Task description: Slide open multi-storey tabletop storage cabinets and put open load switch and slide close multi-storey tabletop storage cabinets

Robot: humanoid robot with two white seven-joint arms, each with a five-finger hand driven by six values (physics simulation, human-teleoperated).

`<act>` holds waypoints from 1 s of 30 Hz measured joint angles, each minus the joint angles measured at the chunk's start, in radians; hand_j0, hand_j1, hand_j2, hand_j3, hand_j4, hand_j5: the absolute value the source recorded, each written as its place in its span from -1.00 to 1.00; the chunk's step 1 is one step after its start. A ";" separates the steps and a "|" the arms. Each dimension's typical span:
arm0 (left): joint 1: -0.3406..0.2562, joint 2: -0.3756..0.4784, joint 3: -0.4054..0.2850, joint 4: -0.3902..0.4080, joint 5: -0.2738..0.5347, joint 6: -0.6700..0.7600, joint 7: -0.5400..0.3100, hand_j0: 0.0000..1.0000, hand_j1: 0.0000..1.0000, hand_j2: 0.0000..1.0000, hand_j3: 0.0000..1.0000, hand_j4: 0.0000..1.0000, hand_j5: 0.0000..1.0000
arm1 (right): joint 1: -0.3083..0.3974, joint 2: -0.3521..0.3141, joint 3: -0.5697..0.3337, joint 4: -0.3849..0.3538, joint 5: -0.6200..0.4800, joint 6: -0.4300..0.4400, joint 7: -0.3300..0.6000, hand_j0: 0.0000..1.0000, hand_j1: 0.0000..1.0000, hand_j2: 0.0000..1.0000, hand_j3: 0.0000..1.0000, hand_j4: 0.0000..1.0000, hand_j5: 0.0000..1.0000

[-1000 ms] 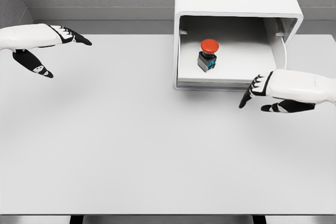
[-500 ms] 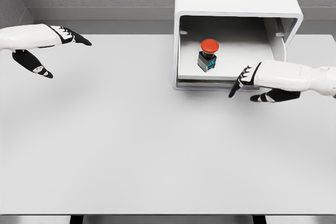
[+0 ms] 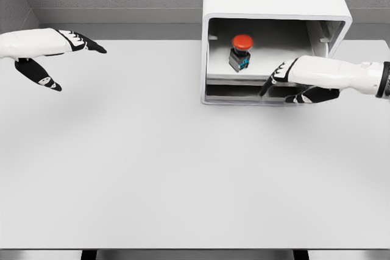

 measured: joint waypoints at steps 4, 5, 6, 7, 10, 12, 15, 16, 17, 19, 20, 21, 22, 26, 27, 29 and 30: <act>0.000 0.001 0.000 0.000 0.000 0.000 0.000 1.00 1.00 1.00 1.00 1.00 1.00 | -0.031 0.026 0.039 0.041 0.002 0.000 0.000 0.38 0.38 0.38 0.38 0.38 0.38; 0.002 0.001 0.000 0.000 0.000 0.000 0.000 1.00 1.00 1.00 1.00 1.00 1.00 | -0.031 0.029 0.044 0.046 0.003 -0.001 0.000 0.38 0.38 0.38 0.38 0.38 0.38; 0.002 0.001 0.000 0.000 0.000 0.000 0.000 1.00 1.00 1.00 1.00 1.00 1.00 | -0.031 0.031 0.048 0.050 0.003 -0.001 0.000 0.38 0.38 0.38 0.38 0.38 0.38; 0.000 0.001 0.000 0.000 0.000 0.000 0.000 1.00 1.00 1.00 1.00 1.00 1.00 | -0.037 0.033 0.050 0.053 0.003 -0.001 0.000 0.39 0.39 0.39 0.39 0.39 0.39; 0.000 0.001 0.000 0.000 0.000 0.000 0.000 1.00 1.00 1.00 1.00 1.00 1.00 | -0.048 0.036 0.055 0.061 0.003 0.000 0.000 0.41 0.41 0.41 0.41 0.41 0.41; 0.000 0.000 0.000 0.000 0.000 0.000 0.000 1.00 1.00 1.00 1.00 1.00 1.00 | -0.051 0.038 0.056 0.068 0.003 0.000 0.000 0.41 0.41 0.41 0.41 0.41 0.41; 0.003 -0.010 -0.009 -0.003 0.000 0.000 0.000 1.00 1.00 1.00 1.00 1.00 1.00 | -0.066 0.047 0.072 0.081 0.013 0.000 0.000 0.42 0.42 0.42 0.42 0.42 0.42; 0.015 -0.015 -0.013 -0.004 0.000 0.000 0.000 1.00 1.00 1.00 1.00 1.00 1.00 | -0.078 0.053 0.081 0.089 0.017 0.000 0.000 0.42 0.42 0.42 0.42 0.42 0.42; 0.018 -0.019 -0.016 -0.005 0.001 0.000 0.000 1.00 1.00 1.00 1.00 1.00 1.00 | -0.081 0.059 0.089 0.096 0.021 0.000 0.000 0.42 0.42 0.42 0.42 0.42 0.42; 0.020 -0.025 -0.019 -0.008 0.002 0.000 0.000 1.00 1.00 1.00 1.00 1.00 1.00 | -0.087 0.068 0.099 0.107 0.025 0.000 0.000 0.42 0.42 0.42 0.42 0.42 0.42; 0.022 -0.030 -0.021 -0.009 0.002 0.000 0.000 1.00 1.00 1.00 1.00 1.00 1.00 | -0.097 0.073 0.105 0.116 0.026 0.000 0.000 0.42 0.42 0.42 0.42 0.42 0.42; 0.022 -0.033 -0.022 -0.010 0.002 0.000 0.000 1.00 1.00 1.00 1.00 1.00 1.00 | -0.101 0.078 0.111 0.123 0.027 0.000 0.000 0.42 0.42 0.42 0.42 0.42 0.42; 0.020 -0.036 -0.023 -0.010 0.002 0.000 0.000 1.00 1.00 1.00 1.00 1.00 1.00 | -0.103 0.081 0.116 0.128 0.028 0.000 0.000 0.42 0.42 0.42 0.42 0.42 0.42; 0.022 -0.039 -0.024 -0.009 0.001 0.000 0.000 1.00 1.00 1.00 1.00 1.00 1.00 | -0.091 0.082 0.124 0.125 0.033 -0.001 0.000 0.43 0.43 0.43 0.43 0.43 0.43; 0.021 -0.039 -0.024 -0.008 0.001 0.000 0.000 1.00 1.00 1.00 1.00 1.00 1.00 | -0.065 0.075 0.121 0.101 0.034 -0.001 0.000 0.43 0.43 0.43 0.43 0.43 0.43; 0.026 -0.040 -0.024 -0.008 0.000 0.000 0.000 1.00 1.00 1.00 1.00 1.00 1.00 | 0.010 0.040 0.086 0.030 0.038 -0.002 0.000 0.56 0.56 0.56 0.56 0.56 0.56; 0.026 -0.040 -0.025 -0.008 0.001 0.000 0.000 1.00 1.00 1.00 1.00 1.00 1.00 | 0.092 0.014 0.046 -0.016 0.032 0.001 0.000 0.98 0.98 0.98 0.98 0.98 0.98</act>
